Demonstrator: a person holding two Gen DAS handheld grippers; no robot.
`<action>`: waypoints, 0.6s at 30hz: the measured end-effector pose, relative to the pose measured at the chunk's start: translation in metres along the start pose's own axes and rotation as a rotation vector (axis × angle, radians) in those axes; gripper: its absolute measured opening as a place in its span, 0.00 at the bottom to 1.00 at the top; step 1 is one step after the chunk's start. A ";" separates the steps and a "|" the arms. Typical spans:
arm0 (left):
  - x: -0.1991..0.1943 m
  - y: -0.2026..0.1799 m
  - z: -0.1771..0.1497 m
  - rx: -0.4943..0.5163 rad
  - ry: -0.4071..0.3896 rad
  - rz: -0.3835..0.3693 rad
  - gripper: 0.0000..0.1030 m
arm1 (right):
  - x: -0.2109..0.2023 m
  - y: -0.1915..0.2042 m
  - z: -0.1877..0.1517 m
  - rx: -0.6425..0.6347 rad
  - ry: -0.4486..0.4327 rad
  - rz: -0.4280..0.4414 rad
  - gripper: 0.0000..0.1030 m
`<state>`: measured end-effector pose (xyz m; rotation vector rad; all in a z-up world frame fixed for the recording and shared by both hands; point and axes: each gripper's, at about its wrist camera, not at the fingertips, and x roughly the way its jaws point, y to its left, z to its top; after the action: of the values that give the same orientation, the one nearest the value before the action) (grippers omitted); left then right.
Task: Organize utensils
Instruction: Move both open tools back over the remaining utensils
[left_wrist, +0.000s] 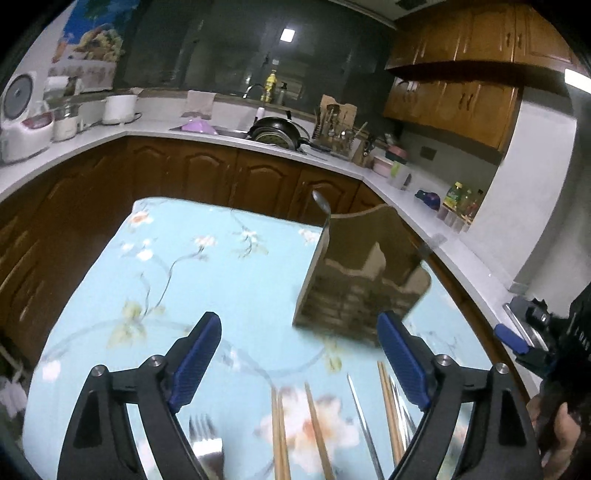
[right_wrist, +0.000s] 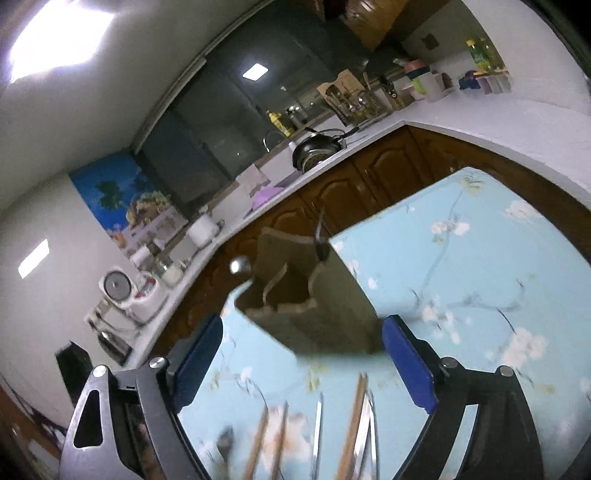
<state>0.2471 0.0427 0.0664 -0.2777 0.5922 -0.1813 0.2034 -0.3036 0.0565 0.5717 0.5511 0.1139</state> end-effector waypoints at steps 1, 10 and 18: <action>-0.010 0.001 -0.008 -0.006 0.000 0.002 0.84 | -0.008 0.003 -0.010 -0.026 0.003 -0.009 0.88; -0.070 0.007 -0.063 -0.001 0.010 0.045 0.88 | -0.044 0.023 -0.080 -0.197 0.026 -0.147 0.90; -0.093 0.013 -0.088 0.008 0.046 0.064 0.88 | -0.054 0.014 -0.115 -0.236 0.073 -0.237 0.90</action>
<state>0.1221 0.0598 0.0412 -0.2468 0.6448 -0.1284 0.0978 -0.2501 0.0085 0.2705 0.6619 -0.0254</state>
